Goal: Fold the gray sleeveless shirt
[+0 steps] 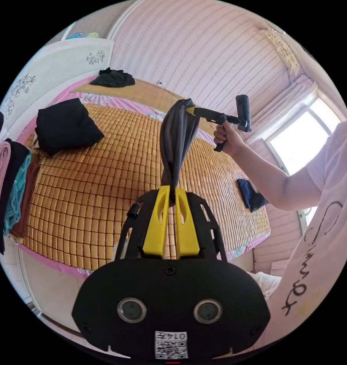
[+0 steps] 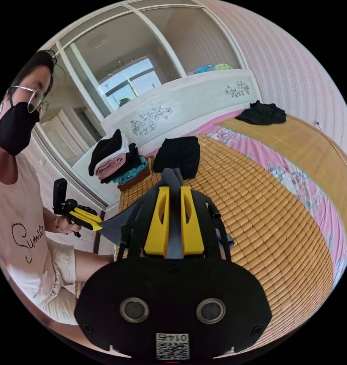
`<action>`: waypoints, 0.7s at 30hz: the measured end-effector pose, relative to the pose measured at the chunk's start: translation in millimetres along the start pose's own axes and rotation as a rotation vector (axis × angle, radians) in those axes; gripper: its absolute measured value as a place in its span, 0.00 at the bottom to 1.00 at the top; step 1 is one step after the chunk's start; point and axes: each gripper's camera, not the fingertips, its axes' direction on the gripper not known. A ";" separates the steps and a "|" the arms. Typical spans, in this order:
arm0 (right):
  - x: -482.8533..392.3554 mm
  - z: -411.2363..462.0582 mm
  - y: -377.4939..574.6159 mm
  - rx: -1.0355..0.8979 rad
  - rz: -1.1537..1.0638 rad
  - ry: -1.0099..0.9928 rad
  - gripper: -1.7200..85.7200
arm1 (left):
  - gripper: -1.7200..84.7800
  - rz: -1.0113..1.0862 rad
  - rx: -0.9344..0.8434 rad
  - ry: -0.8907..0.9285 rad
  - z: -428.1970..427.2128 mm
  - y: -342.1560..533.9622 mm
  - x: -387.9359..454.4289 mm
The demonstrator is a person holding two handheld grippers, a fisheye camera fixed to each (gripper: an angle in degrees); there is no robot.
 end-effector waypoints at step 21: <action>-56.5 188.5 -64.8 -0.343 -0.088 0.128 0.15 | 0.11 -0.040 -0.067 -0.234 76.9 41.6 -146.5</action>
